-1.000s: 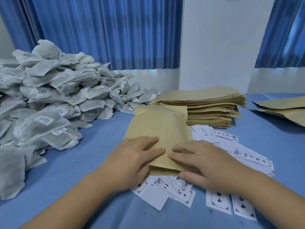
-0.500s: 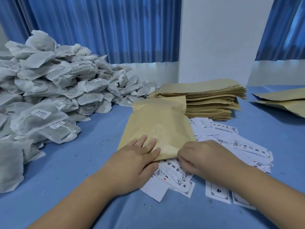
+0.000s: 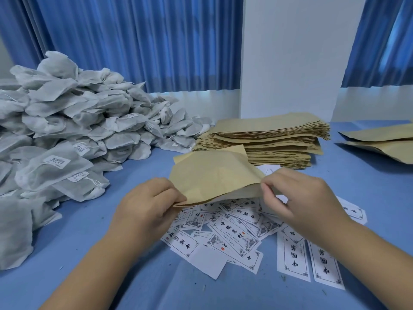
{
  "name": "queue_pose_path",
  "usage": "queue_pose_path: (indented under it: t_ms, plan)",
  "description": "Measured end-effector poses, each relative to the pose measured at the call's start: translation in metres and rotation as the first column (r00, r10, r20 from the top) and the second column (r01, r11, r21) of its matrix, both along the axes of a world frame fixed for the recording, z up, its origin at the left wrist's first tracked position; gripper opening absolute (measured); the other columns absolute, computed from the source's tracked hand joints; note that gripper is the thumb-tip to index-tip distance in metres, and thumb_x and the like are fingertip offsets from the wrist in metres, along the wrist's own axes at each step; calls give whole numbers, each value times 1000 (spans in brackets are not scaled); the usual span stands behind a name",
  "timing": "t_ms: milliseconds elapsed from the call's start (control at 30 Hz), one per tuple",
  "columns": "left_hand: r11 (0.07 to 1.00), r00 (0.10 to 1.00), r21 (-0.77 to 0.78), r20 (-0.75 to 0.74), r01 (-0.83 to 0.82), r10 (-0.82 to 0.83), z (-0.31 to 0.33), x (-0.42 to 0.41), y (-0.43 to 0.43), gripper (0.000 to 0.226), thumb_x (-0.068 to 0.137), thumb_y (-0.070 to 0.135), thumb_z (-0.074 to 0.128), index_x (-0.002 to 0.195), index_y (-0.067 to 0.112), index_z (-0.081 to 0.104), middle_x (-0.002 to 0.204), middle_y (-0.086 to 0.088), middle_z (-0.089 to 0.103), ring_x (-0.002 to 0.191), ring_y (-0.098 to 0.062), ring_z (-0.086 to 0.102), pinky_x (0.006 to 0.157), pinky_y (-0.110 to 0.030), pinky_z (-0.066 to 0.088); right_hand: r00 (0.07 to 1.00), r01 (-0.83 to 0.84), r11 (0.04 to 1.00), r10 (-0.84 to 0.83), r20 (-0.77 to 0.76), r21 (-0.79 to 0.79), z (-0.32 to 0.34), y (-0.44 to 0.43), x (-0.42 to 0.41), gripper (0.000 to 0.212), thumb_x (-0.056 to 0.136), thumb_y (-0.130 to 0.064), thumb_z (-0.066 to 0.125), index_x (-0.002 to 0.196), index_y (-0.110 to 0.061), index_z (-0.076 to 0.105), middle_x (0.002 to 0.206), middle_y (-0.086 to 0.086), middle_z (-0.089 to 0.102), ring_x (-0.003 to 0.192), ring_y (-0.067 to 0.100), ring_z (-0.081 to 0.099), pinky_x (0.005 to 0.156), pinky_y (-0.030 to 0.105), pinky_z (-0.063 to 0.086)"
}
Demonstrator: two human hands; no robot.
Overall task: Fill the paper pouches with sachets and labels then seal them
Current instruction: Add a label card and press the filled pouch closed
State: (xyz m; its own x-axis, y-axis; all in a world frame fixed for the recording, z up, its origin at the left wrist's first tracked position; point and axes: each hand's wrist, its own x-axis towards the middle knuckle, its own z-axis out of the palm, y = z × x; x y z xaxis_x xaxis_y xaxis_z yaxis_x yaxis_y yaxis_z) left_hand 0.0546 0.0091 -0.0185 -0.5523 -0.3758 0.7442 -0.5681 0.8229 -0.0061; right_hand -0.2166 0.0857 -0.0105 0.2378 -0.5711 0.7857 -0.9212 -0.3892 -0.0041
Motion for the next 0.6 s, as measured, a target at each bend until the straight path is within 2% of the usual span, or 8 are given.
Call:
queue_pose_path:
  t_ms: [133, 200, 267, 400, 533, 600]
  plan:
    - [993, 996, 116, -83, 25, -15, -1, 3, 0, 26, 82, 28, 54, 78, 13, 76, 74, 6, 66, 62, -17, 62, 48, -33, 50, 989, -22, 999, 28, -147, 47, 7, 4, -9, 22, 86, -29, 54, 79, -17, 71, 76, -6, 65, 64, 16, 61, 49, 19, 37]
    - [988, 992, 152, -124, 36, -17, -1, 4, -1, 26, 83, 31, 55, 77, 15, 75, 74, 9, 65, 62, -15, 61, 48, -33, 50, 978, -12, 999, 19, -206, 36, 9, 5, -13, 5, 79, -20, 71, 81, -17, 74, 78, -4, 66, 64, 18, 62, 50, 19, 35]
    - [986, 990, 163, -140, 42, -19, -1, 4, -2, 29, 85, 36, 55, 75, 15, 74, 73, 10, 63, 61, -15, 60, 48, -32, 49, 977, -12, 1000, 14, -213, 9, 6, 3, -13, 15, 68, -7, 83, 78, -13, 75, 72, 0, 65, 59, 22, 61, 45, 22, 37]
    - [994, 994, 110, -113, 5, 8, -1, 5, -1, 28, 86, 35, 53, 76, 15, 70, 76, 9, 61, 63, -17, 59, 45, -34, 48, 972, -14, 999, 7, -234, -29, 0, 0, -8, 18, 60, 3, 84, 72, -7, 74, 63, 4, 62, 52, 26, 59, 37, 29, 44]
    - [991, 992, 122, -119, 53, -39, -2, 10, -4, 19, 80, 26, 55, 86, 15, 69, 89, 12, 58, 73, -7, 57, 58, -33, 51, 984, 32, 999, -31, -174, 2, 0, -2, -9, 15, 65, 2, 83, 71, -6, 72, 63, 5, 60, 52, 27, 57, 39, 33, 46]
    - [995, 993, 88, -107, 50, -40, -1, 11, -4, 20, 81, 22, 55, 82, 12, 72, 83, 7, 61, 70, -15, 59, 54, -35, 50, 985, 50, 999, -47, -165, 16, 0, -2, -10, 14, 66, 1, 82, 72, -6, 71, 63, 4, 60, 52, 27, 56, 39, 33, 46]
